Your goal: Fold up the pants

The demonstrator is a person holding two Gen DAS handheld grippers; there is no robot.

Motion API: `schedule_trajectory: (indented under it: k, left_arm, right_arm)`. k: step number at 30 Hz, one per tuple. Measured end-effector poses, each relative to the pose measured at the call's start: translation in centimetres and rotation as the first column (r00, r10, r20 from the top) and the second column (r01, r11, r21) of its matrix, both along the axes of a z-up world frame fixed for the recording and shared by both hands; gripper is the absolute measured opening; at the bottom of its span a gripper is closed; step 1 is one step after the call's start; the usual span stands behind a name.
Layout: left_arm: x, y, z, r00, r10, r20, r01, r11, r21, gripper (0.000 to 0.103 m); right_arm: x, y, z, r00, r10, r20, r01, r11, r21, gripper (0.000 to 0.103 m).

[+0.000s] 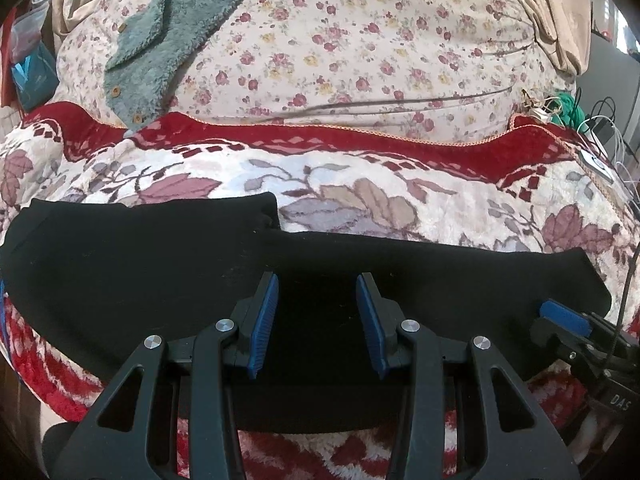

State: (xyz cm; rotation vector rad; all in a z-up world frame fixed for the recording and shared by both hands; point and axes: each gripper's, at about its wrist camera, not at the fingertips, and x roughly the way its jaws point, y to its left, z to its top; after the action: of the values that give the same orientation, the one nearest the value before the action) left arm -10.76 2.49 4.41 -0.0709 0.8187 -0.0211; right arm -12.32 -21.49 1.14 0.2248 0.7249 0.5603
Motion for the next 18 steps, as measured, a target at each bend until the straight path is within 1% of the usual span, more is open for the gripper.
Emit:
schedule_trajectory:
  k: [6, 9, 12, 14, 15, 17, 18]
  left_arm:
    - [0.2, -0.5, -0.2, 1.0, -0.014, -0.004, 0.014, 1.0, 0.0, 0.039]
    - [0.4, -0.8, -0.2, 1.0, -0.024, -0.006, 0.024, 1.0, 0.002, 0.039]
    - [0.5, -1.3, -0.1, 0.999, -0.038, -0.007, 0.038, 0.999, 0.001, 0.039]
    - [0.7, -1.7, -0.1, 0.998, -0.058, -0.015, 0.057, 0.998, -0.009, 0.044]
    - [0.9, -2.0, -0.1, 0.997, -0.079, -0.025, 0.079, 0.997, -0.024, 0.044]
    - [1.3, -2.8, 0.1, 0.993, -0.115, -0.04, 0.113, 0.993, -0.043, 0.044]
    - [1.5, -3.2, 0.2, 0.989, -0.139, -0.044, 0.137, 0.989, -0.054, 0.044]
  right_arm:
    - [-0.7, -0.9, -0.1, 0.999, -0.025, -0.02, 0.025, 1.0, 0.006, 0.048]
    - [-1.2, -2.0, -0.2, 0.998, -0.048, -0.032, 0.049, 0.999, 0.013, 0.049]
    - [-1.7, -3.4, -0.4, 0.995, -0.074, -0.061, 0.075, 0.997, 0.026, 0.05]
    - [-2.1, -4.2, -0.5, 0.992, -0.096, -0.085, 0.098, 0.995, 0.023, 0.05]
    - [-2.3, -4.6, -0.5, 0.989, -0.107, -0.097, 0.109, 0.994, 0.019, 0.052]
    - [-3.1, -5.6, -0.6, 0.984, -0.131, -0.124, 0.132, 0.991, 0.005, 0.058]
    - [-3.4, -5.9, -0.5, 0.981, -0.141, -0.132, 0.142, 0.99, -0.003, 0.063]
